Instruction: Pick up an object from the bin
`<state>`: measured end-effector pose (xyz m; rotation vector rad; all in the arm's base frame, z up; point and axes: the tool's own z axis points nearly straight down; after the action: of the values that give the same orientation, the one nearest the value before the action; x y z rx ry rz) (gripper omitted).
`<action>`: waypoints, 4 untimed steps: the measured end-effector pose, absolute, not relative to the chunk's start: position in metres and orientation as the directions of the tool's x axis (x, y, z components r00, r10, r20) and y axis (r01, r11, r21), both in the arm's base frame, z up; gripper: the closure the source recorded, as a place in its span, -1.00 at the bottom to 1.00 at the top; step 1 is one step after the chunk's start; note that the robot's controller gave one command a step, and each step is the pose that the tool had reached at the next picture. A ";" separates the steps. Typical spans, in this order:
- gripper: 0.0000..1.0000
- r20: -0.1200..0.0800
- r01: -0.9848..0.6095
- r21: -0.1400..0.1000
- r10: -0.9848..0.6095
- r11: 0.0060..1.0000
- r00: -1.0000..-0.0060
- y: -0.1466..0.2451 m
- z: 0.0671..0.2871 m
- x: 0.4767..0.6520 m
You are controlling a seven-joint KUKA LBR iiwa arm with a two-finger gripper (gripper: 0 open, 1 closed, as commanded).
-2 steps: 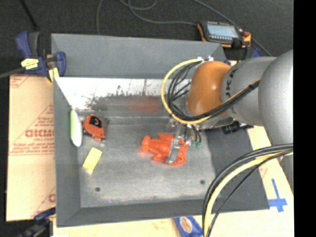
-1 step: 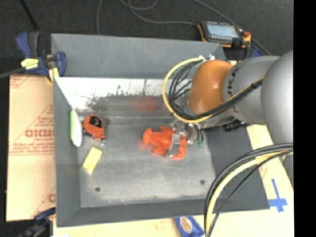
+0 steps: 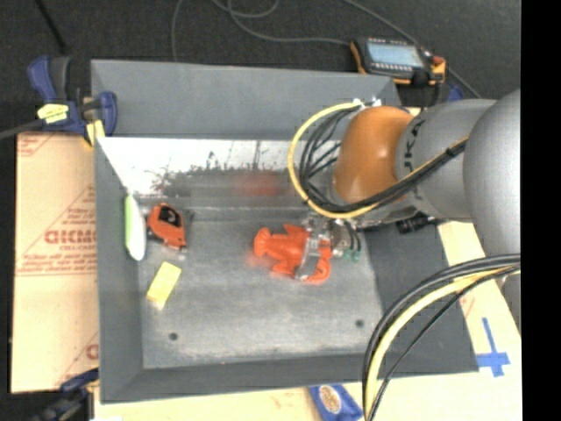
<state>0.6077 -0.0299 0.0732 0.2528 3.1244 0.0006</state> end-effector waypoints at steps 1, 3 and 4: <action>1.00 -0.007 0.161 0.001 0.161 0.987 -0.987 -0.030 0.074 0.608; 1.00 -0.006 0.160 0.001 0.160 0.987 -0.987 -0.030 0.084 0.608; 1.00 -0.006 0.161 0.001 0.161 0.987 -0.987 -0.030 0.092 0.608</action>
Offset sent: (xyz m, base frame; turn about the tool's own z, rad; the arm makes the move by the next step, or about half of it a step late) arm -0.0002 -0.0001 0.0154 0.0000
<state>0.6082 -0.0303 0.0917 0.2525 3.1252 0.0004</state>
